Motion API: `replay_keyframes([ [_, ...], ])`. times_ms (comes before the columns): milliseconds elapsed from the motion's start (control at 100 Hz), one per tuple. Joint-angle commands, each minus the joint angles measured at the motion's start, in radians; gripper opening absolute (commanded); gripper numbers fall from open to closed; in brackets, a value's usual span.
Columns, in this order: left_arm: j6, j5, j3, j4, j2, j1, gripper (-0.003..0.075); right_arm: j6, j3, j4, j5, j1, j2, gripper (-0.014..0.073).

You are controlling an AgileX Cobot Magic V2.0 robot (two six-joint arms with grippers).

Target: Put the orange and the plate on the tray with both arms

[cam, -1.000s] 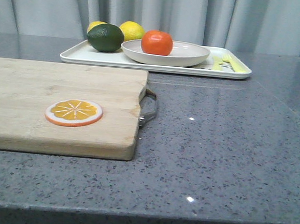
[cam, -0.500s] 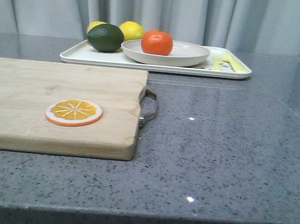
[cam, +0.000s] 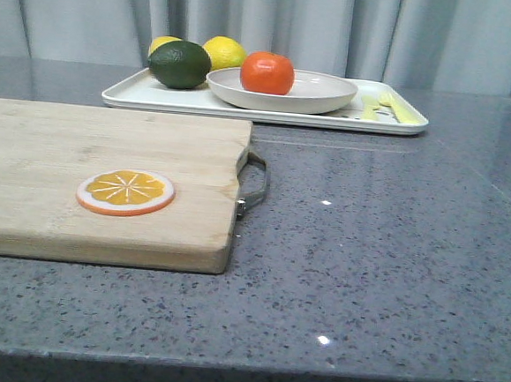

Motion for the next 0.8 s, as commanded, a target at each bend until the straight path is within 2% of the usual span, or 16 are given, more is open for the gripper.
replay_keyframes([
  [0,0.001,-0.065,0.009,0.0,-0.033,0.004,-0.002,-0.012,-0.02,0.0,-0.106,-0.001,0.007,-0.0066],
  [60,0.001,-0.065,0.009,0.0,-0.033,0.004,-0.002,-0.012,-0.011,-0.004,-0.147,-0.003,0.007,-0.0066],
  [230,0.001,-0.065,0.009,0.0,-0.033,0.004,-0.002,-0.01,0.076,-0.027,-0.431,-0.023,-0.006,-0.0066],
  [330,0.001,-0.065,0.009,0.0,-0.033,0.004,-0.002,0.037,0.16,-0.089,-0.553,-0.034,-0.035,-0.0066],
  [450,0.001,-0.065,0.009,0.0,-0.033,0.004,-0.002,0.175,0.26,-0.249,-0.661,-0.052,-0.093,-0.0066],
  [550,0.001,-0.065,0.009,0.0,-0.033,0.004,-0.002,0.266,0.327,-0.359,-0.717,-0.075,-0.137,-0.0066],
  [790,0.001,-0.065,0.009,0.0,-0.033,0.004,-0.002,0.288,0.467,-0.366,-0.727,-0.171,-0.229,-0.0066],
])
